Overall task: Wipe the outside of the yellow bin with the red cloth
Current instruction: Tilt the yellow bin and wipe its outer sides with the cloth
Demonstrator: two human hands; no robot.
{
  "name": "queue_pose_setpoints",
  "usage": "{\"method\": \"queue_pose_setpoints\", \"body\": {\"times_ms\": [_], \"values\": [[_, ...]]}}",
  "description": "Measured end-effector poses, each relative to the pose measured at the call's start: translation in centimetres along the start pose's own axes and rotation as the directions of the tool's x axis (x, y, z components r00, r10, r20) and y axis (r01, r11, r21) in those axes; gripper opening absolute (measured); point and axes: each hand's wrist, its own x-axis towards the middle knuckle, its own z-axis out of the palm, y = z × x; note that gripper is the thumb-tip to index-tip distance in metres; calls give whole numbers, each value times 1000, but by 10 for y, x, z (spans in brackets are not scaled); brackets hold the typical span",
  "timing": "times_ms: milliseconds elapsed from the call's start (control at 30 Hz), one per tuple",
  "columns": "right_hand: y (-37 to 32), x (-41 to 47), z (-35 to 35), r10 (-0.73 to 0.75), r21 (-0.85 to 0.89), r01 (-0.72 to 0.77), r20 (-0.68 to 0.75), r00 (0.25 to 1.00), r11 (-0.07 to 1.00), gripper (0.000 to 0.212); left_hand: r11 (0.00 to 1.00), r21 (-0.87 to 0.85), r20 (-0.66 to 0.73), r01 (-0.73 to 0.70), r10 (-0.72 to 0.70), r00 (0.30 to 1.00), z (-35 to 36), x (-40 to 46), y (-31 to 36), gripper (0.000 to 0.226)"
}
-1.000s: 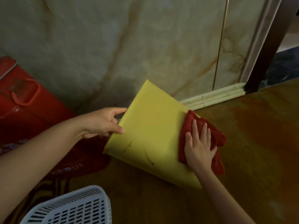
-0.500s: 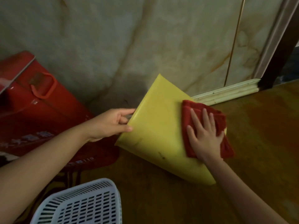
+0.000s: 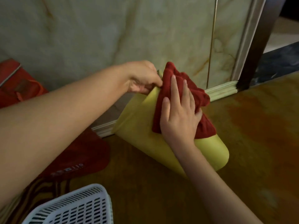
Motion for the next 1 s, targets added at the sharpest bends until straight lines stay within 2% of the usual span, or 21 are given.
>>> {"method": "queue_pose_setpoints", "body": {"times_ms": [67,133,233,367,500,600,667,700,767,867,933,1000], "values": [[12,11,-5,-22,-48,22,-17,1000,999,52,997,-70,51,-37,40,998,-3,1,2,12],[28,23,-5,-7,-47,6,-19,1000,999,51,996,1,81,-94,94,992,-7,-6,-13,17],[51,35,-1,36,-16,-37,-30,999,999,51,952,246,-51,-182,200,978,-9,-28,-51,26],[83,17,-2,45,-29,-46,-35,998,999,49,954,242,-153,-177,218,964,-7,-38,-75,9],[127,-18,-14,271,-2,-272,-101,957,962,52,958,235,-180,-165,210,961,-2,-37,-69,9],[140,-32,-18,513,156,-491,-173,841,857,54,952,240,-173,-188,233,957,6,-35,-59,9],[128,-31,-18,630,234,-591,-163,759,772,56,953,234,-172,-193,236,956,7,-33,-54,11],[117,-29,-18,655,254,-613,-137,743,748,57,958,218,-168,-187,226,959,6,-32,-52,12],[85,-18,-16,623,276,-582,-83,778,765,59,967,183,-128,-179,204,971,6,-33,-45,13],[28,17,-16,452,326,-413,-52,890,850,54,972,150,-67,-178,190,980,10,-27,-32,14],[-3,42,-17,297,349,-266,-36,954,899,50,978,110,-68,-178,186,980,11,-20,-22,17],[-14,52,-13,84,233,-76,-24,996,969,50,987,60,-84,-152,157,984,4,-16,-16,22]]}}
